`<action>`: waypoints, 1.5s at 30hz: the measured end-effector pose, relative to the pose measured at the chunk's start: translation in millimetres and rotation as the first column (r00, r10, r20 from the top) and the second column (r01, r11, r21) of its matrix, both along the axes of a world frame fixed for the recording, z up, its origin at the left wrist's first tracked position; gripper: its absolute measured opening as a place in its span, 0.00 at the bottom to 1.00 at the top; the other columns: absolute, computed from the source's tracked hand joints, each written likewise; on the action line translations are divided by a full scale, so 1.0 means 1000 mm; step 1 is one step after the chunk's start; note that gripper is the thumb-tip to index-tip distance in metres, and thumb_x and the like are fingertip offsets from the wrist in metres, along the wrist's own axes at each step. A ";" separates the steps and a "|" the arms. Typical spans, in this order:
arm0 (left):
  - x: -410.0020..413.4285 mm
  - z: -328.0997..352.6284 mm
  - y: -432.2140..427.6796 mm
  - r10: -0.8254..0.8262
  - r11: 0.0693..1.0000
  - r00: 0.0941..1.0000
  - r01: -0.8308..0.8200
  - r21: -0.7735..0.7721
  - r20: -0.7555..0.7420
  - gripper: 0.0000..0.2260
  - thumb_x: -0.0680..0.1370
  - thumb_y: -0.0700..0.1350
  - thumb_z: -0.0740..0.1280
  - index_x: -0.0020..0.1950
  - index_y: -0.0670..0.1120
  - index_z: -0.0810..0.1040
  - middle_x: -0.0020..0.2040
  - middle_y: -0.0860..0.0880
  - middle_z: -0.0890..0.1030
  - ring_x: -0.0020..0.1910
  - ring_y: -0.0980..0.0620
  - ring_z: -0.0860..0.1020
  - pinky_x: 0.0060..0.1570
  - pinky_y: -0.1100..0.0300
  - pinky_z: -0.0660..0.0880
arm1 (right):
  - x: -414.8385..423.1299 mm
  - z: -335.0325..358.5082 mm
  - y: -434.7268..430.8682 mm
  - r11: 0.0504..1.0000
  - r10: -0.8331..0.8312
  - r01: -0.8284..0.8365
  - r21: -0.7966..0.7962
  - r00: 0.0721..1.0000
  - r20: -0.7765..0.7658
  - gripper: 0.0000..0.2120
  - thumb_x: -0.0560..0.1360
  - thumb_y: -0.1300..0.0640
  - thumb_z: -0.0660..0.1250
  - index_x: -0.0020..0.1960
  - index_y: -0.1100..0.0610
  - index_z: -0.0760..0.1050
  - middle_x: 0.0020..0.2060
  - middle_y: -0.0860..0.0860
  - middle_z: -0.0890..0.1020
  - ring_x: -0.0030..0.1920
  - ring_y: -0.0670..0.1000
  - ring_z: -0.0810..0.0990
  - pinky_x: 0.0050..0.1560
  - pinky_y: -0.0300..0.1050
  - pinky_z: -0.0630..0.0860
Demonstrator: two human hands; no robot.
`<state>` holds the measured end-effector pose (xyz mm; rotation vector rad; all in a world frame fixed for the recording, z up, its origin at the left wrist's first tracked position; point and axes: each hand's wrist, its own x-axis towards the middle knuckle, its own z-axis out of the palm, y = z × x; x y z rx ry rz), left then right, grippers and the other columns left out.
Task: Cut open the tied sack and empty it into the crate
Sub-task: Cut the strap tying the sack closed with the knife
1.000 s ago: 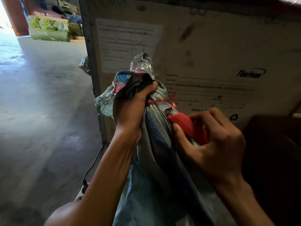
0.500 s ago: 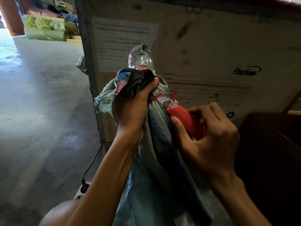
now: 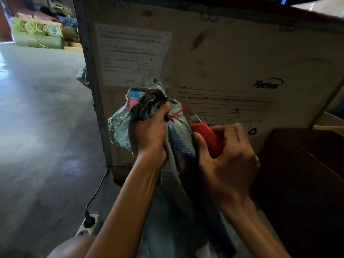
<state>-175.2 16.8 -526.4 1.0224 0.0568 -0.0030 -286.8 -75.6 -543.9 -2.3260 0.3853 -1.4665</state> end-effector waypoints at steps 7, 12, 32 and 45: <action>-0.009 -0.025 0.000 -0.236 0.954 0.972 0.233 0.187 -0.007 0.18 0.68 0.50 0.80 0.54 0.46 0.85 0.50 0.45 0.89 0.51 0.44 0.87 0.59 0.44 0.82 | 0.016 0.057 -0.037 0.980 -0.007 0.004 0.200 1.000 0.010 0.16 0.76 0.39 0.66 0.52 0.51 0.76 0.44 0.45 0.78 0.40 0.45 0.77 0.37 0.29 0.69; -0.005 -0.022 0.010 -0.475 0.879 0.875 0.467 0.095 0.092 0.21 0.72 0.46 0.76 0.63 0.41 0.82 0.55 0.43 0.86 0.52 0.46 0.85 0.52 0.55 0.83 | 0.002 0.037 -0.039 0.746 0.311 -0.271 0.609 0.950 0.042 0.16 0.74 0.40 0.68 0.53 0.52 0.76 0.45 0.47 0.81 0.43 0.45 0.82 0.39 0.42 0.77; -0.003 -0.003 0.023 0.044 0.323 0.563 -0.789 0.522 0.825 0.38 0.63 0.52 0.79 0.70 0.45 0.70 0.66 0.46 0.75 0.66 0.45 0.73 0.63 0.51 0.70 | 0.009 0.011 -0.032 0.690 0.458 -0.407 0.599 0.886 0.075 0.16 0.70 0.54 0.77 0.53 0.50 0.74 0.46 0.48 0.83 0.42 0.44 0.83 0.42 0.41 0.82; 0.011 -0.006 0.046 -0.575 0.762 0.765 0.373 0.530 0.289 0.12 0.67 0.42 0.70 0.48 0.39 0.75 0.38 0.45 0.78 0.34 0.51 0.74 0.32 0.61 0.69 | 0.006 0.020 -0.039 0.598 0.581 -0.495 0.630 0.810 0.084 0.05 0.73 0.57 0.73 0.48 0.50 0.83 0.44 0.46 0.87 0.44 0.44 0.86 0.44 0.36 0.82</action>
